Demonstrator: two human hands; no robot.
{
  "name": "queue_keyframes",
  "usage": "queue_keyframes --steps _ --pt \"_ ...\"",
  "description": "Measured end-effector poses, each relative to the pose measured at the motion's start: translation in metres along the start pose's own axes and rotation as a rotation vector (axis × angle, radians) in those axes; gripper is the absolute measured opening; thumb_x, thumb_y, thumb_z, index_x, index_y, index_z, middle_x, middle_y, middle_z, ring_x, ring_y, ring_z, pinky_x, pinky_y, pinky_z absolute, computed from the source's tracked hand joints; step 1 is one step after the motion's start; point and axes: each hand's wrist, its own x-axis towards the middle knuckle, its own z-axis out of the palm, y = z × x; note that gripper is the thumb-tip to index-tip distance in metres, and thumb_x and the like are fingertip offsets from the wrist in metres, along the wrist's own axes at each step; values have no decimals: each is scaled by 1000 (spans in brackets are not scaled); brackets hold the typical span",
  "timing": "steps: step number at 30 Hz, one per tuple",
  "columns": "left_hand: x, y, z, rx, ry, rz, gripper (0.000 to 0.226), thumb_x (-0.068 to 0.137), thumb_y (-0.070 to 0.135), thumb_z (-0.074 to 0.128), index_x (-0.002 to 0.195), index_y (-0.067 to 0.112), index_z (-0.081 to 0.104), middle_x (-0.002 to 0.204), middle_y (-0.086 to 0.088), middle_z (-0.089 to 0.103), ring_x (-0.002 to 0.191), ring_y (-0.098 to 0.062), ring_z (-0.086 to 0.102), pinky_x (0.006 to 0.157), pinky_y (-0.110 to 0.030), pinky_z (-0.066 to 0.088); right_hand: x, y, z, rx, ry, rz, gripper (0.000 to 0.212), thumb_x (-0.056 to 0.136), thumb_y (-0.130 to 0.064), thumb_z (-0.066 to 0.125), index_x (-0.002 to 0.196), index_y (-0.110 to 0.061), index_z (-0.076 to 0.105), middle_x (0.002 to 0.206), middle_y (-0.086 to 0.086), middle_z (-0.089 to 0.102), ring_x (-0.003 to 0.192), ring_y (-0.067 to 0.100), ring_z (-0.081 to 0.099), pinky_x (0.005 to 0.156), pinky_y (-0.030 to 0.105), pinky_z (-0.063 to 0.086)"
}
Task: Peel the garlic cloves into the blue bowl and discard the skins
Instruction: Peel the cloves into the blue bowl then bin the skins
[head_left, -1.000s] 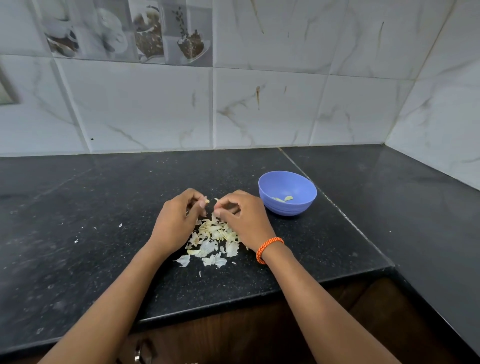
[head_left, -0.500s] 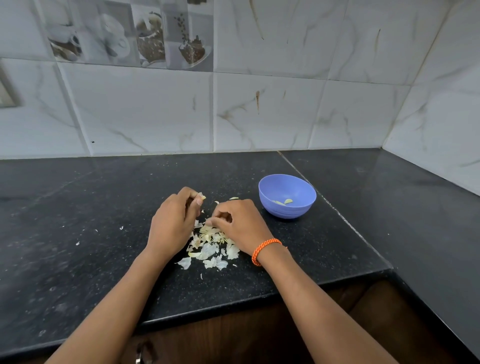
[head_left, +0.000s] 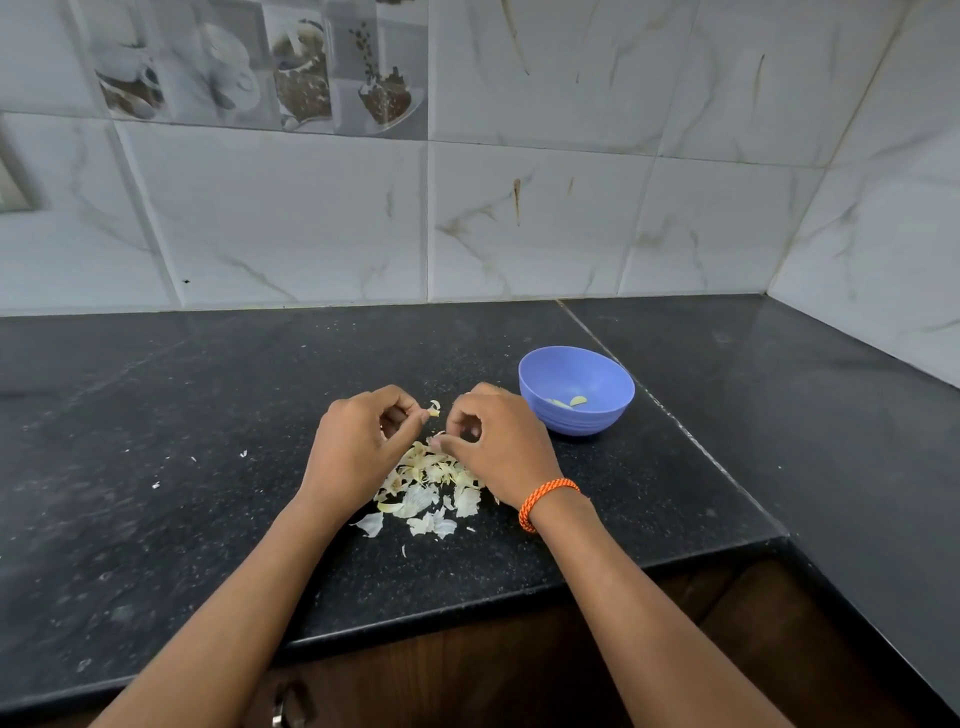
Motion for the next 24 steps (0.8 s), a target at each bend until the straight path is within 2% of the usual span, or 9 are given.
queue_keyframes --steps 3,5,7,9,13,15,19,22,24 --pt "-1 2 1 -25 3 5 13 97 34 79 85 30 74 71 16 71 67 -12 68 59 -30 52 -2 4 -2 25 -6 30 41 85 -35 87 74 -22 50 68 -7 54 61 11 46 58 34 43" --pt "-1 2 2 -30 3 5 14 97 33 79 84 31 73 71 15 71 66 -14 67 60 -35 54 -2 7 -1 65 -56 34 33 86 -27 87 73 -23 58 66 -8 59 60 8 50 59 30 44" --pt "0 1 2 -28 -5 2 15 97 32 79 84 33 72 71 15 70 65 -14 66 61 -39 55 -2 10 1 96 -95 20 14 92 -20 81 81 -26 74 78 -9 70 70 6 60 68 30 51" --pt "0 1 4 -19 -22 -2 15 98 32 78 85 34 72 72 16 70 66 -13 67 61 -41 56 -3 11 2 110 -102 12 14 99 -17 72 98 -26 82 95 -7 77 86 8 68 81 34 58" --pt "0 -1 5 30 -33 -20 15 99 38 75 84 37 70 74 17 71 74 -8 67 66 -40 56 -9 17 -2 193 -86 27 14 101 -25 68 98 -24 82 92 -7 78 86 9 70 83 39 59" --pt "1 -4 7 64 -44 -38 16 99 41 73 84 37 70 76 17 70 81 -6 65 70 -40 56 -12 22 1 220 -37 78 19 98 -8 69 98 -23 82 100 -8 75 92 8 69 89 37 59" --pt "5 -6 9 81 -33 -81 16 98 41 73 83 36 70 73 17 69 77 -5 64 66 -37 55 -19 12 20 122 1 247 43 105 2 50 141 -16 66 143 1 64 132 17 57 115 36 45" --pt "6 -8 8 82 8 -100 17 98 36 74 82 35 70 69 16 66 71 -7 61 62 -31 46 -20 -12 40 128 -13 217 49 105 5 42 150 -8 56 153 6 55 134 20 55 116 35 44" --pt "6 -8 7 89 21 -101 16 98 36 73 82 36 69 70 16 67 72 -8 61 61 -32 47 -17 -26 48 266 -1 233 45 105 6 41 141 -8 64 143 6 61 123 13 58 107 19 48"
